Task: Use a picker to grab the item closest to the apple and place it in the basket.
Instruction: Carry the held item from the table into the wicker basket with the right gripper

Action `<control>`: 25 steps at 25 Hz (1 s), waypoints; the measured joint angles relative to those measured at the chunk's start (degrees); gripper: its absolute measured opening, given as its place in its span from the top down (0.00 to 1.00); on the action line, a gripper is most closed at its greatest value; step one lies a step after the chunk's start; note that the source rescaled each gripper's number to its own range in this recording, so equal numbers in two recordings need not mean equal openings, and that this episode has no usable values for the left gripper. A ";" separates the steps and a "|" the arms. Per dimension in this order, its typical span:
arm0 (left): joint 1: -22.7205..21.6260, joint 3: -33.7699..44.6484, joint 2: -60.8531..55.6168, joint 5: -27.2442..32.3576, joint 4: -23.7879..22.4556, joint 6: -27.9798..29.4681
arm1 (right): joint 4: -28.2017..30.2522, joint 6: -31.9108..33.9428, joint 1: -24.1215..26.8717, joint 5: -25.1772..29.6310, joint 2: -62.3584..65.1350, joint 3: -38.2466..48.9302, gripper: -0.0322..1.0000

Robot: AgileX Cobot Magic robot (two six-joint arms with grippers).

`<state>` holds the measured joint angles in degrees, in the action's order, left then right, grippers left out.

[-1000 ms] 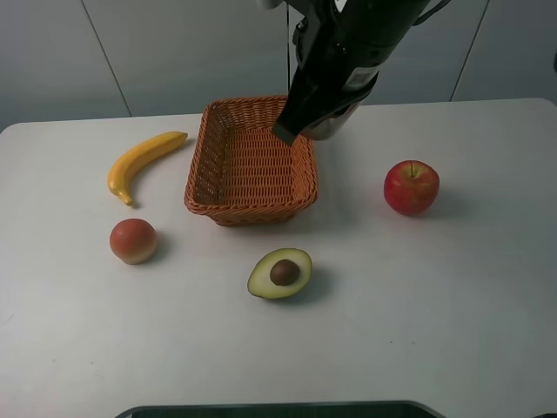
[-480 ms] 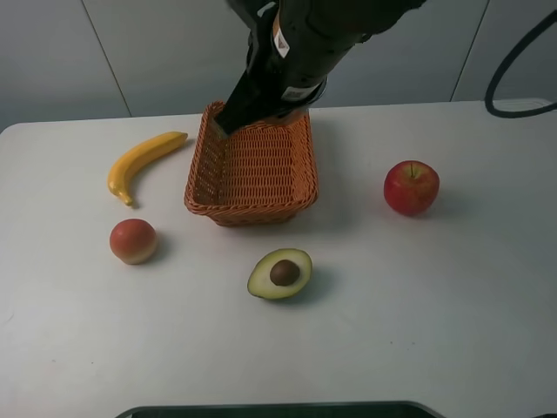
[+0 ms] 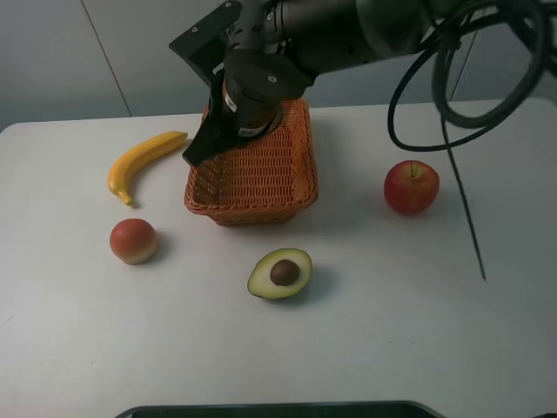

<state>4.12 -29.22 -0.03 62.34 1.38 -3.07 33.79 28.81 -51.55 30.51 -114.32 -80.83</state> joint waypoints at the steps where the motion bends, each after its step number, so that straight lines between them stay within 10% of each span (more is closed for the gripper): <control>1: 0.00 0.00 0.00 0.00 0.00 0.00 | 0.03 0.00 0.00 0.00 -0.83 -0.35 0.97; 9: 0.00 0.00 0.00 0.00 0.00 -0.10 | 0.16 -0.44 0.00 0.37 -4.11 -0.48 0.94; 19: 0.00 0.00 0.00 0.00 0.00 -0.10 | 0.16 -0.79 0.00 1.22 -4.21 -0.57 0.24; 25: 0.00 0.00 0.00 0.00 0.00 -0.10 | 0.16 -0.90 0.00 1.36 -2.19 -0.57 0.08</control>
<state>4.12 -29.22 -0.03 62.34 1.38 -3.17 33.96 27.91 -51.55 31.87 -116.52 -81.40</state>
